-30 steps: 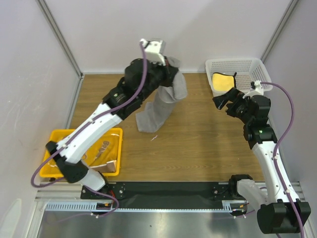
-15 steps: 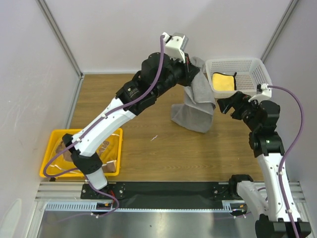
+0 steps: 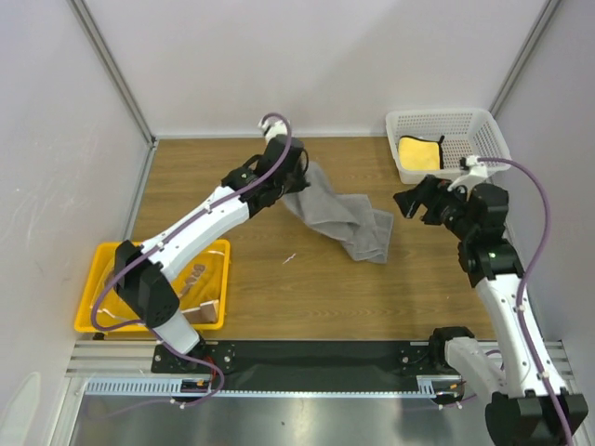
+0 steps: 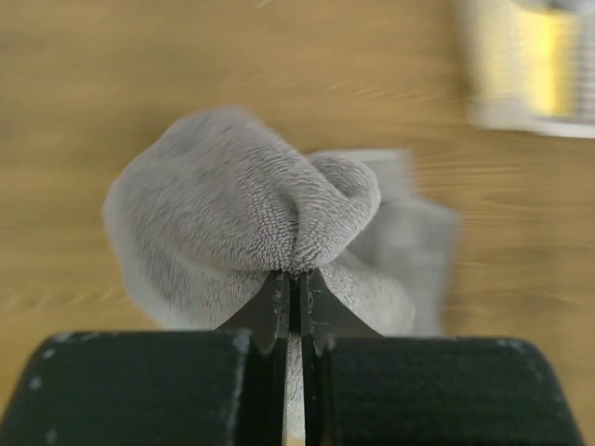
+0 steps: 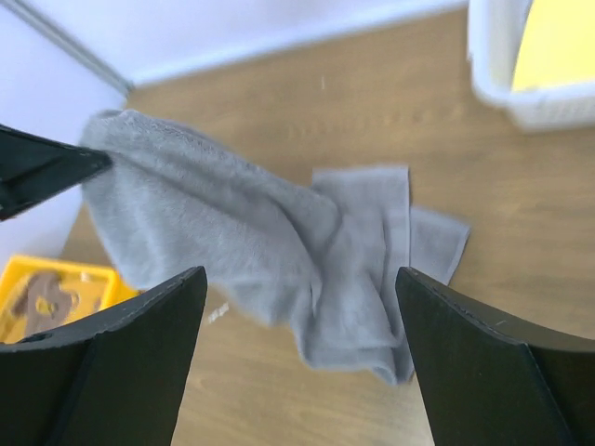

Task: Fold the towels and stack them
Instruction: Move the towel to the center of the board

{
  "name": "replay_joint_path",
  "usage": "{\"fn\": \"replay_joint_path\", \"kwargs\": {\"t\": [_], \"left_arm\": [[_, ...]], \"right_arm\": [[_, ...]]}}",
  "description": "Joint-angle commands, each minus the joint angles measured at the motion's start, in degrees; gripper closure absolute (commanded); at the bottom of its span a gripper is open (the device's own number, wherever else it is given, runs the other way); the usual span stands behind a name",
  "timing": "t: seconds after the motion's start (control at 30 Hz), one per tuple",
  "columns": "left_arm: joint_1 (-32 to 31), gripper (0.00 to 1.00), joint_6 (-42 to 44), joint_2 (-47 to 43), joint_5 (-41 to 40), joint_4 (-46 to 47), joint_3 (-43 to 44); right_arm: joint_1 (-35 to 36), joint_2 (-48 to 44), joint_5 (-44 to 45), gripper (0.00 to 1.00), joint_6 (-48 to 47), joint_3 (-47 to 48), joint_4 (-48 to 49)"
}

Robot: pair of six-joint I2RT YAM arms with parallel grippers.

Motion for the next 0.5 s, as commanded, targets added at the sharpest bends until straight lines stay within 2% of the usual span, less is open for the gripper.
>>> {"fn": "replay_joint_path", "kwargs": {"t": [0.0, 0.2, 0.47], "left_arm": [[5.0, 1.00, -9.5, -2.8, -3.0, 1.3, -7.8], [13.2, 1.00, -15.5, -5.0, -6.2, -1.5, -17.9], [17.0, 1.00, -17.5, -9.8, -12.8, -5.9, -24.4]], "right_arm": [[3.1, 2.5, 3.3, 0.10, 0.1, -3.5, 1.9], [6.0, 10.3, 12.2, 0.11, 6.9, -8.1, 5.5], [9.1, 25.4, 15.3, 0.25, 9.5, -6.7, 15.7]]}}
